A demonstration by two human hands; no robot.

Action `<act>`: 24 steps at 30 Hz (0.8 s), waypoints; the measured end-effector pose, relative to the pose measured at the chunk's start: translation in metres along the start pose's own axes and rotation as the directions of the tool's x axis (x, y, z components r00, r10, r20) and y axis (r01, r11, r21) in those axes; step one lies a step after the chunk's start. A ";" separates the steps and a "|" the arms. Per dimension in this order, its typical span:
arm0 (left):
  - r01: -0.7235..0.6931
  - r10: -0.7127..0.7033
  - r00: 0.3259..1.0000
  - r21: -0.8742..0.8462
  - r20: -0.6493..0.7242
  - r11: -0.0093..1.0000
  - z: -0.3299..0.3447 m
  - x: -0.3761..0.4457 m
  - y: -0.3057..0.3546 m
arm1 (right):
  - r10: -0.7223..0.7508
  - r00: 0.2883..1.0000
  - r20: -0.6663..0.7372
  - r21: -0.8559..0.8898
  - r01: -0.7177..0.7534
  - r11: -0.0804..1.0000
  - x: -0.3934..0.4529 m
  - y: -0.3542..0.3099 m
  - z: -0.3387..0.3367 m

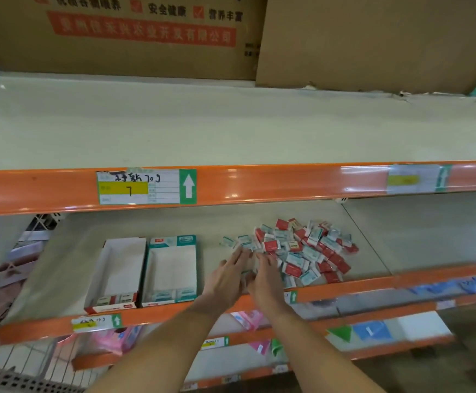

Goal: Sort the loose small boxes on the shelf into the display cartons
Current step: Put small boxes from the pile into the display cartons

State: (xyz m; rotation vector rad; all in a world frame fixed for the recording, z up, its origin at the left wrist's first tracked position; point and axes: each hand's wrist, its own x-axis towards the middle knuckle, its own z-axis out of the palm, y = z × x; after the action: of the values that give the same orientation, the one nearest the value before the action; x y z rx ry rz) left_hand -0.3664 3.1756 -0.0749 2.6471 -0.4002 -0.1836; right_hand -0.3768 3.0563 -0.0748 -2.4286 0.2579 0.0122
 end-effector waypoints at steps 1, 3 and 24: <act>-0.003 0.003 1.000 0.022 0.009 1.000 0.001 0.003 -0.001 | -0.011 1.000 0.004 0.008 0.011 1.000 0.000 0.001 0.000; 0.001 -0.001 1.000 0.025 -0.005 1.000 0.005 0.007 -0.001 | -0.044 0.999 -0.008 0.028 0.044 0.999 -0.001 0.006 -0.001; 0.209 -0.235 0.966 -0.211 -0.106 0.955 0.024 0.001 -0.013 | 0.057 0.993 -0.099 0.497 -0.001 0.867 -0.001 -0.018 -0.004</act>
State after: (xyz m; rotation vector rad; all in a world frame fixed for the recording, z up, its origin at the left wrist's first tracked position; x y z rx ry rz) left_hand -0.3671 3.1762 -0.1017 2.4838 -0.0366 -0.1136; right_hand -0.3746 3.0679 -0.0603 -1.9100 0.3055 -0.1587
